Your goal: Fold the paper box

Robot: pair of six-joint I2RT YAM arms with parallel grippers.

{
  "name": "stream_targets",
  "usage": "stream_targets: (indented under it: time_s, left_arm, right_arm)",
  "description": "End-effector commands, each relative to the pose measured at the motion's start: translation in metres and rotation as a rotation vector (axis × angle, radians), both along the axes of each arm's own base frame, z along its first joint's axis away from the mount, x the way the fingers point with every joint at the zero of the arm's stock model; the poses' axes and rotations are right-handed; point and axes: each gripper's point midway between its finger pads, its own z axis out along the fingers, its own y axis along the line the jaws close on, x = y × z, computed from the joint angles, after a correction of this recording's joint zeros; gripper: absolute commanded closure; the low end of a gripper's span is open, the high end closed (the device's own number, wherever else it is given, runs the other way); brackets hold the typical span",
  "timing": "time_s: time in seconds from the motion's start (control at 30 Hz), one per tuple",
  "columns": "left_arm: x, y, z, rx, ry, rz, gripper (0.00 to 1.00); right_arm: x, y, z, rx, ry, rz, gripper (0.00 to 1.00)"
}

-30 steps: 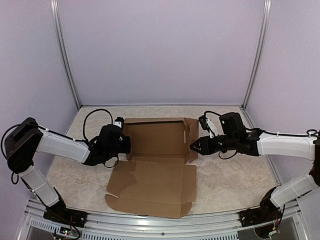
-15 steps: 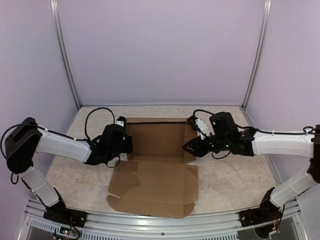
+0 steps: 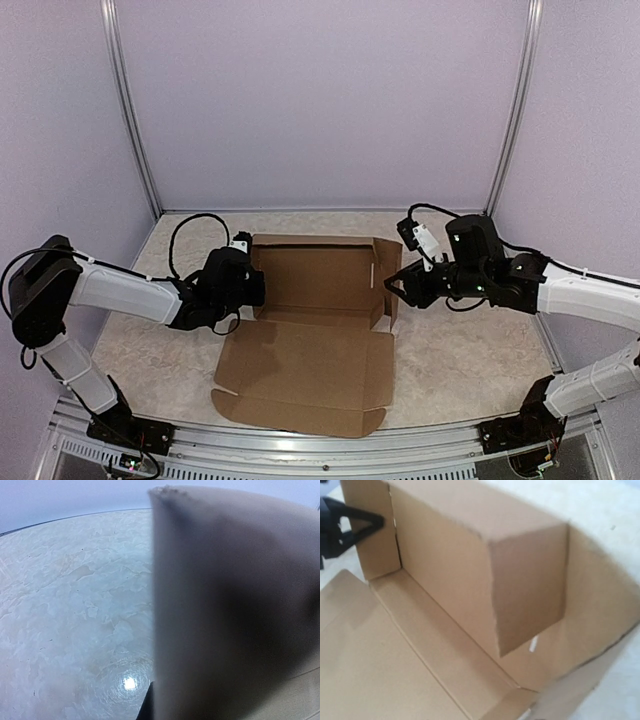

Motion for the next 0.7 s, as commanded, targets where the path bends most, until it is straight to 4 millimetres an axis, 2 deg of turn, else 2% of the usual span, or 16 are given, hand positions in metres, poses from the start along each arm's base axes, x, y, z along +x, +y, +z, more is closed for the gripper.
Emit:
stream_targets:
  time_s: [0.0,0.2,0.4,0.67]
  left_arm:
    - [0.002,-0.005,0.017,-0.031,-0.031,-0.021,1.0]
    - [0.002,-0.004,0.017,-0.04,-0.03,-0.032,1.0]
    - [0.0,-0.005,0.017,-0.043,-0.028,-0.042,1.0]
    - [0.0,-0.007,0.019,-0.056,-0.026,-0.057,1.0]
  right_arm:
    - [-0.012,-0.024,-0.001,-0.088,-0.029,-0.019,0.55]
    - [-0.006,-0.049,0.005,-0.14,-0.082,-0.115,0.5]
    - [0.007,-0.064,-0.006,-0.153,-0.046,-0.174,0.5]
    - [0.02,-0.05,-0.027,-0.077,0.051,-0.107,0.49]
